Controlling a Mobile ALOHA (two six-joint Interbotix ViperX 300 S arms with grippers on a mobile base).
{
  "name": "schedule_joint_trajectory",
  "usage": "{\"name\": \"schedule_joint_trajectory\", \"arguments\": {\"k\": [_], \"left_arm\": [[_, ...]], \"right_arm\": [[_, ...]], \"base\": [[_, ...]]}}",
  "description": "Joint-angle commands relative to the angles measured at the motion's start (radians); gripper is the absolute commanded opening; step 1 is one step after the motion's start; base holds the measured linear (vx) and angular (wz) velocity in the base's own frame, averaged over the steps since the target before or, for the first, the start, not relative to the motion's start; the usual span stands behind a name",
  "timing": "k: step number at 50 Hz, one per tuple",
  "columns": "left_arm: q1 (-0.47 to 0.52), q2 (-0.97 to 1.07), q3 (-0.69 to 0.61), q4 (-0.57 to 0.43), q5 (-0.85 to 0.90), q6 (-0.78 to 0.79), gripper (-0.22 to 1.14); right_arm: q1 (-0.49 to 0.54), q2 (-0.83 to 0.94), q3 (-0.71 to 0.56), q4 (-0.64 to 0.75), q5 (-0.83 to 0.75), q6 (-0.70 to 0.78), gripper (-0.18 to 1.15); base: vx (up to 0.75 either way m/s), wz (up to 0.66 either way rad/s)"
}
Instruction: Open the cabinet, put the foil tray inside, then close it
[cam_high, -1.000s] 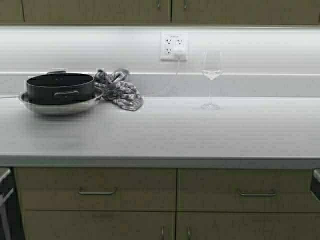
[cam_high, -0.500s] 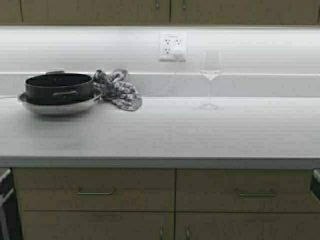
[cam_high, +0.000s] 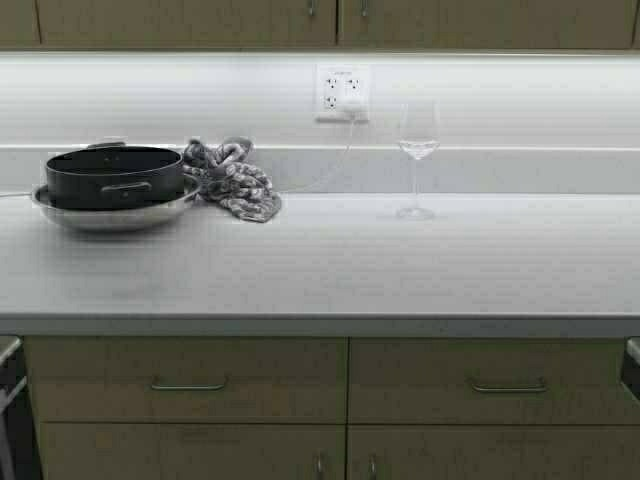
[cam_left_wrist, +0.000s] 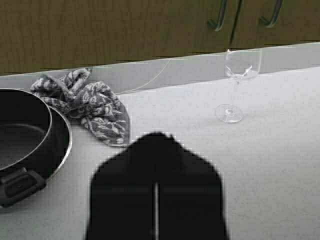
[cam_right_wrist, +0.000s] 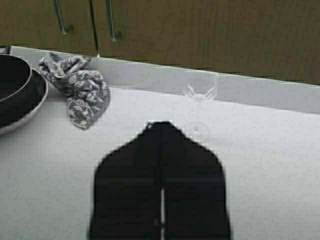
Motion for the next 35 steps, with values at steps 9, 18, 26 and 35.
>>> {"name": "schedule_joint_trajectory", "arguments": {"k": [9, 18, 26, 35], "left_arm": [[-0.002, -0.009, -0.011, 0.0, -0.008, 0.002, 0.04], [0.0, -0.009, -0.011, -0.002, -0.008, 0.002, 0.04], [0.0, -0.009, -0.012, 0.0, -0.008, 0.002, 0.04], [-0.002, -0.009, -0.012, -0.002, -0.008, 0.002, 0.04]], "right_arm": [[0.0, -0.012, -0.009, 0.0, -0.009, -0.002, 0.06], [0.002, -0.011, -0.008, -0.002, -0.008, -0.003, 0.06], [0.0, -0.012, -0.008, -0.002, -0.009, -0.003, 0.06], [0.0, -0.012, -0.011, 0.0, -0.008, -0.003, 0.06]], "base": [[0.0, 0.0], [0.0, 0.0], [0.0, 0.0], [0.0, 0.0]]}}
